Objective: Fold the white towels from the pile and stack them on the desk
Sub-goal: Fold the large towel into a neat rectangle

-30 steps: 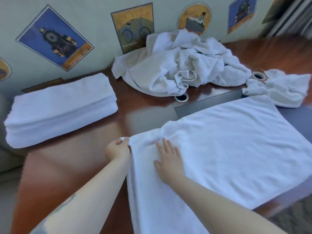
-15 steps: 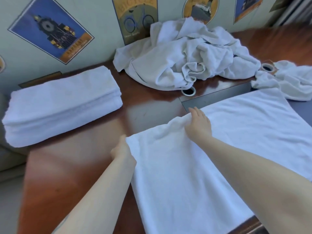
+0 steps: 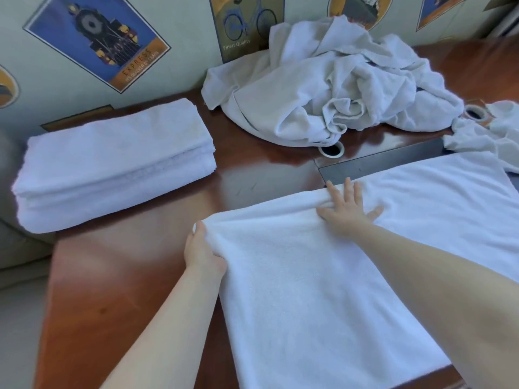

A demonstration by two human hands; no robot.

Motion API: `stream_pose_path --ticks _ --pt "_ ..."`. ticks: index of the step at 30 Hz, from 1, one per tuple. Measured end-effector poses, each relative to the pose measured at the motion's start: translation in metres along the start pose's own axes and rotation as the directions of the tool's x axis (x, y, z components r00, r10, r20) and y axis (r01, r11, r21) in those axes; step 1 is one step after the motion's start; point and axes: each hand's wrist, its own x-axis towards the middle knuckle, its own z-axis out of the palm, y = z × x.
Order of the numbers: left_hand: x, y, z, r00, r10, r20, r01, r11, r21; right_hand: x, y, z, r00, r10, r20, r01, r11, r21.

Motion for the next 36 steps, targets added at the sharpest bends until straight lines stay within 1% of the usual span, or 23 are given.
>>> stream_pose_path --ticks 4,5,7,9,10,12,16,19,21,23,24,25,26,27,28,29,30,31,32,33,34,35,36 --pt "0.006 0.003 0.003 0.999 0.026 -0.021 -0.025 0.997 0.071 0.008 -0.003 -0.009 0.996 0.044 0.081 -0.049 0.997 0.062" --pt "0.006 0.005 0.003 1.0 0.023 -0.007 -0.022 0.997 0.076 0.007 -0.008 -0.01 0.997 0.058 0.051 -0.061 0.997 0.055" --pt "0.004 0.006 0.0 0.999 0.021 0.045 -0.026 0.995 0.094 -0.006 -0.022 -0.005 0.993 0.062 -0.101 -0.06 0.998 0.031" --pt "0.003 0.005 -0.008 0.988 0.074 0.137 -0.104 0.969 0.226 -0.032 -0.04 0.014 0.975 -0.039 -0.22 0.043 0.999 0.014" --pt "0.003 0.005 -0.012 0.975 0.111 0.191 -0.166 0.938 0.303 -0.048 -0.051 0.026 0.966 -0.125 -0.226 0.128 0.992 -0.001" --pt "0.002 0.009 -0.016 0.959 0.162 0.234 -0.246 0.886 0.394 -0.076 -0.066 0.047 0.952 -0.264 -0.158 0.258 0.965 -0.055" --pt "0.006 0.02 -0.018 0.952 0.176 0.25 -0.273 0.858 0.436 -0.116 -0.067 0.065 0.944 -0.316 -0.096 0.302 0.944 -0.133" --pt "0.015 0.022 -0.022 0.94 0.159 0.302 -0.292 0.833 0.47 -0.175 -0.066 0.094 0.892 -0.451 -0.029 0.446 0.889 -0.102" --pt "0.018 0.019 -0.022 0.941 0.199 0.273 -0.31 0.829 0.466 -0.216 -0.063 0.117 0.865 -0.499 -0.056 0.485 0.86 -0.159" --pt "0.012 0.008 -0.023 0.928 0.341 0.151 -0.371 0.8 0.472 -0.245 -0.058 0.13 0.849 -0.527 -0.032 0.505 0.829 -0.238" --pt "0.005 0.0 -0.027 0.878 0.467 0.109 -0.448 0.717 0.535 -0.257 -0.057 0.134 0.838 -0.545 -0.023 0.521 0.813 -0.26" --pt "-0.007 -0.009 -0.032 0.777 0.609 0.161 -0.559 0.548 0.622 -0.267 -0.055 0.137 0.827 -0.563 -0.002 0.542 0.797 -0.269" --pt "-0.018 -0.02 -0.036 0.635 0.7 0.327 -0.681 0.308 0.664 -0.275 -0.052 0.139 0.816 -0.577 0.018 0.559 0.783 -0.274" --pt "-0.028 -0.034 -0.039 0.498 0.673 0.547 -0.783 0.078 0.617 -0.279 -0.049 0.139 0.817 -0.575 0.032 0.56 0.781 -0.276" --pt "-0.036 -0.049 -0.039 0.41 0.516 0.752 -0.852 -0.077 0.518 -0.283 -0.047 0.138 0.828 -0.559 0.032 0.543 0.788 -0.289" --pt "-0.042 -0.062 -0.038 0.361 0.295 0.885 -0.879 -0.209 0.429 -0.286 -0.047 0.134 0.844 -0.535 0.051 0.526 0.804 -0.279" --pt "-0.045 -0.074 -0.037 0.361 0.083 0.929 -0.863 -0.348 0.367 -0.289 -0.049 0.13 0.852 -0.521 0.055 0.514 0.81 -0.283" --pt "-0.043 -0.083 -0.038 0.405 -0.075 0.911 -0.813 -0.485 0.322 -0.29 -0.05 0.129 0.847 -0.528 0.066 0.523 0.803 -0.287" --pt "-0.041 -0.087 -0.039 0.47 -0.171 0.866 -0.758 -0.581 0.296 -0.292 -0.051 0.131 0.825 -0.562 0.068 0.561 0.797 -0.223" --pt "-0.037 -0.088 -0.042 0.517 -0.223 0.827 -0.721 -0.635 0.279 -0.292 -0.05 0.133 0.779 -0.622 0.078 0.627 0.77 -0.118" --pt "-0.032 -0.085 -0.047 0.534 -0.246 0.809 -0.703 -0.661 0.263 -0.292 -0.048 0.133 0.735 -0.677 0.05 0.678 0.735 -0.019" --pt "-0.027 -0.08 -0.051 0.534 -0.256 0.806 -0.692 -0.68 0.243 -0.291 -0.042 0.132 0.726 -0.688 0.003 0.687 0.725 0.043" --pt "-0.022 -0.075 -0.054 0.526 -0.262 0.809 -0.681 -0.7 0.216 -0.289 -0.034 0.131 0.741 -0.663 -0.105 0.67 0.741 0.05"
